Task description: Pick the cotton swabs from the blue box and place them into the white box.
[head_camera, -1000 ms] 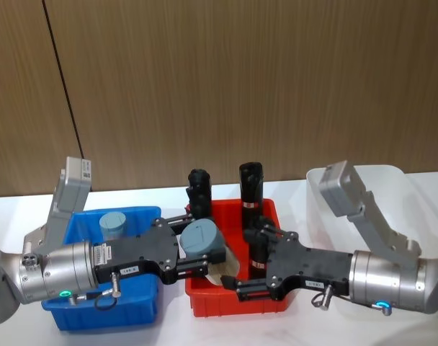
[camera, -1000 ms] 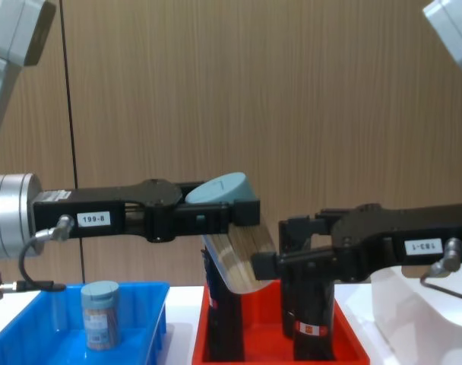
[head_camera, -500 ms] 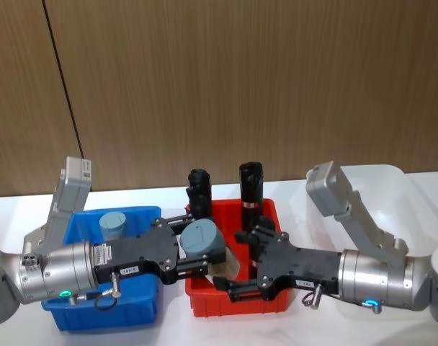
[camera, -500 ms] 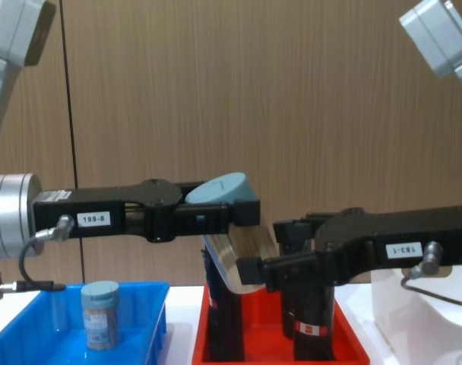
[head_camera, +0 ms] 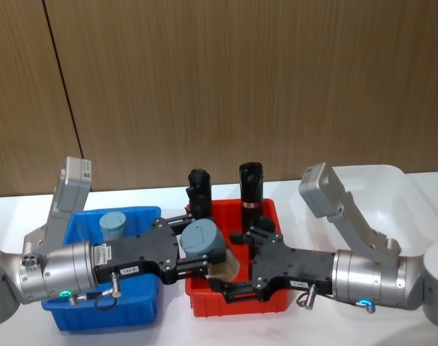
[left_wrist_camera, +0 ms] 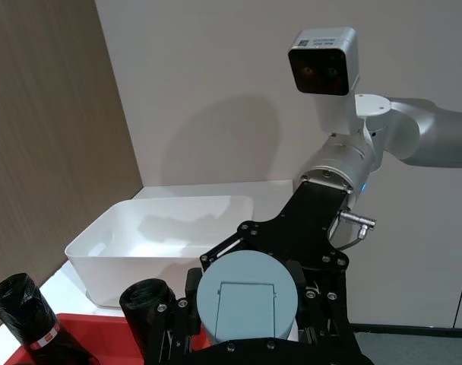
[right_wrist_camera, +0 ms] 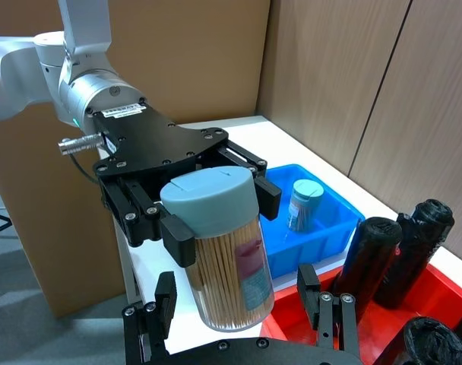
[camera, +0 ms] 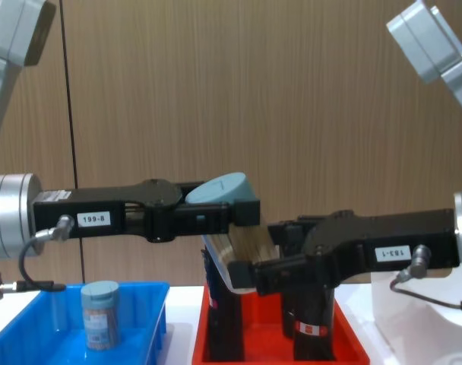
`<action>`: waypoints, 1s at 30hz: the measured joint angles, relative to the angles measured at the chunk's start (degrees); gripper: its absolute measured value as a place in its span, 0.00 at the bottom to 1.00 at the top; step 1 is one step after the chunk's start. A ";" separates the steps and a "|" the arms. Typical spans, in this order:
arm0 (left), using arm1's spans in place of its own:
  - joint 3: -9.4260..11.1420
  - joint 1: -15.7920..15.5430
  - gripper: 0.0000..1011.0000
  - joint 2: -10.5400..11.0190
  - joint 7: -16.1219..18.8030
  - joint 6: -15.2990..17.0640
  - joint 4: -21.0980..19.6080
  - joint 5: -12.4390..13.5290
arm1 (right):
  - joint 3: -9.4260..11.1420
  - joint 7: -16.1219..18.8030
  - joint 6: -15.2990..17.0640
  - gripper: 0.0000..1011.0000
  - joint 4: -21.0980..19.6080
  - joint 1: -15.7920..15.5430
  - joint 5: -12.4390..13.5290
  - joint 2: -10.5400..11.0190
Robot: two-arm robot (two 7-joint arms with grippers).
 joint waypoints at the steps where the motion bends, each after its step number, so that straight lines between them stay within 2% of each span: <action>1: 0.00 0.00 0.65 0.00 0.00 0.00 0.00 0.00 | -0.03 -0.01 -0.04 0.99 0.06 0.04 0.02 -0.02; 22: 0.00 0.00 0.66 0.00 0.00 0.00 0.00 0.00 | -1.12 -0.41 -0.81 0.99 1.57 0.81 0.71 -0.38; 25: 0.00 0.00 0.65 0.00 0.00 0.00 0.00 0.00 | -1.25 -0.43 -0.82 0.94 1.64 0.88 0.73 -0.43; 30: 0.00 0.00 0.66 0.00 0.00 0.00 0.00 0.00 | -1.56 -0.49 -0.82 0.79 1.78 1.12 0.96 -0.55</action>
